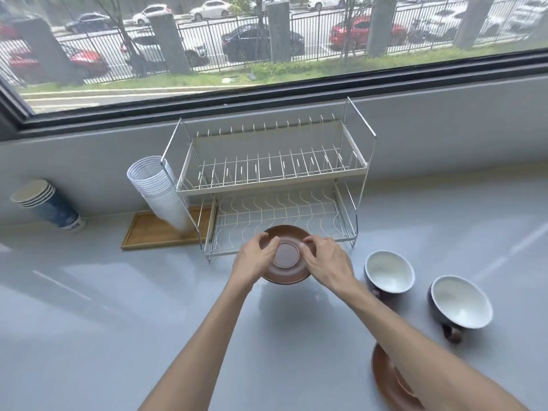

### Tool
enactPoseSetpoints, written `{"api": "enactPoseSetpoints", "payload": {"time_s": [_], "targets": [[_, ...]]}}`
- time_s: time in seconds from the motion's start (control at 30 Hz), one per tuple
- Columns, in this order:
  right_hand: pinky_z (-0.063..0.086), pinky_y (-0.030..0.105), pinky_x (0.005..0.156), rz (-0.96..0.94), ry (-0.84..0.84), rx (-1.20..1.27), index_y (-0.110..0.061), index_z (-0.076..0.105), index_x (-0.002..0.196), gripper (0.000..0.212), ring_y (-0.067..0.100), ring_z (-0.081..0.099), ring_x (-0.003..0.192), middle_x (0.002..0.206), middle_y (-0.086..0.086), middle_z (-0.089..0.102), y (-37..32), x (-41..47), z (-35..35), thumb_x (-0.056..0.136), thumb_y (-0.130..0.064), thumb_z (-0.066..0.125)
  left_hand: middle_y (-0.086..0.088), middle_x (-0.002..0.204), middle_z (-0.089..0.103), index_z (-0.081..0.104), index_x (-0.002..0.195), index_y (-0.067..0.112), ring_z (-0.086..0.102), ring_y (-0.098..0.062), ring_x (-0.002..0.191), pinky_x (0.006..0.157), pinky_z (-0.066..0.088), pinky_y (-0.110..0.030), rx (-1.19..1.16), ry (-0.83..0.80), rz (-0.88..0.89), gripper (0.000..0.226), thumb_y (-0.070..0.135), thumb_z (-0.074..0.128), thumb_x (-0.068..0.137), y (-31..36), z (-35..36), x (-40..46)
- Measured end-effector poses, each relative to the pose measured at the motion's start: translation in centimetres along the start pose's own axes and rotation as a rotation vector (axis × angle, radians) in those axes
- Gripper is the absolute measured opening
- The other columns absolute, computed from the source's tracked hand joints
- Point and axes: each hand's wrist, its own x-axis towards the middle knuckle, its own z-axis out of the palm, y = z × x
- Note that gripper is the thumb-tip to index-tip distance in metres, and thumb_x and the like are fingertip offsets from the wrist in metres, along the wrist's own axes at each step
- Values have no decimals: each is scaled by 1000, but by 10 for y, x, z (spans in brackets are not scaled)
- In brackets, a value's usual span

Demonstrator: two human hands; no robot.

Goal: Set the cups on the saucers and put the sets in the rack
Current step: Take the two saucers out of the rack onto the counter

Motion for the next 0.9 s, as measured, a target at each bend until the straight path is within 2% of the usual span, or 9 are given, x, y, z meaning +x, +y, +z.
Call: {"api": "enactPoseSetpoints", "payload": {"time_s": [0.1, 0.23, 0.5, 0.9], "targets": [[45, 38, 96, 24, 10, 7, -30, 59, 127, 44, 31, 59, 117, 126, 8, 62, 16, -26, 5, 95, -57, 43, 2, 143, 58, 54, 139, 28, 52, -20, 132, 111, 40, -39, 5, -22, -6, 63, 59, 52, 84, -10, 12, -22], [45, 38, 97, 60, -1, 24, -29, 59, 127, 45, 31, 59, 117, 124, 10, 62, 36, -57, 13, 95, -57, 44, 3, 142, 58, 54, 139, 31, 53, -21, 130, 110, 41, -39, 23, -62, -16, 73, 64, 48, 74, -22, 26, -49], [44, 37, 97, 145, -2, 41, -29, 58, 130, 41, 31, 59, 117, 128, 10, 57, 63, -115, 21, 97, -51, 45, 5, 146, 54, 52, 140, 31, 52, -19, 130, 109, 42, -40, 51, -87, 28, 60, 57, 53, 85, -45, 56, -79], [44, 37, 99, 255, -56, 78, -29, 56, 131, 43, 31, 59, 118, 132, 8, 55, 83, -157, 32, 97, -51, 45, 8, 146, 53, 52, 139, 32, 53, -16, 130, 109, 43, -41, 17, -172, -15, 68, 64, 53, 80, -74, 83, -109]]}}
